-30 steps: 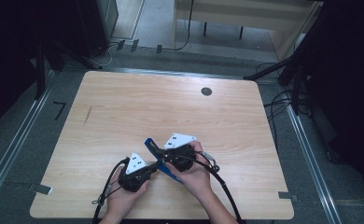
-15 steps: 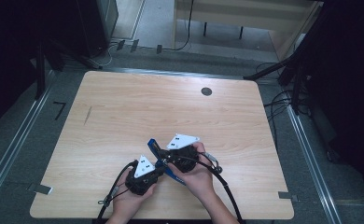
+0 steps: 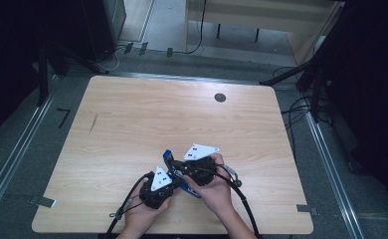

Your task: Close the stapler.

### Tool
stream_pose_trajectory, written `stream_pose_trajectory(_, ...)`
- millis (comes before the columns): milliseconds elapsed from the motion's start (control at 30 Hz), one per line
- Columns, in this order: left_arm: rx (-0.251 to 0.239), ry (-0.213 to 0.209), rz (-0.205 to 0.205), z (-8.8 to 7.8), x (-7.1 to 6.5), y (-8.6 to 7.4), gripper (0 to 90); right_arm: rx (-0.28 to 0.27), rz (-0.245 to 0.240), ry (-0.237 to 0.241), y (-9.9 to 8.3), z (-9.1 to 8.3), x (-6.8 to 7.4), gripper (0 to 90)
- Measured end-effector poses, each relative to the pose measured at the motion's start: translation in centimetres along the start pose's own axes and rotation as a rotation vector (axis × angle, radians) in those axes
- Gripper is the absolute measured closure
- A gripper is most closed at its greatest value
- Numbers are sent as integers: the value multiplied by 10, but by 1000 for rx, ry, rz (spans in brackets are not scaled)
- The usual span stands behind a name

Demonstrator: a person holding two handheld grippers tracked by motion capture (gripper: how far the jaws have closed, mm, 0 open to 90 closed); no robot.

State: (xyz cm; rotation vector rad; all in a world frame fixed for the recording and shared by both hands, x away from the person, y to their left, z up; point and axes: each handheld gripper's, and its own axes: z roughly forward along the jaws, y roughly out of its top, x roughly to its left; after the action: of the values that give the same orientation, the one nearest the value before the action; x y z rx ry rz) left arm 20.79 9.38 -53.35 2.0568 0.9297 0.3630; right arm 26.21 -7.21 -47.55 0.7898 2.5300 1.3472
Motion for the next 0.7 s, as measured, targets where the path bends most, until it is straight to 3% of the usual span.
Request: stream_pose_trajectory(700, -2, -5, -8, 0, 1, 0, 900, -19, 18, -4, -12, -11, -1, 900)
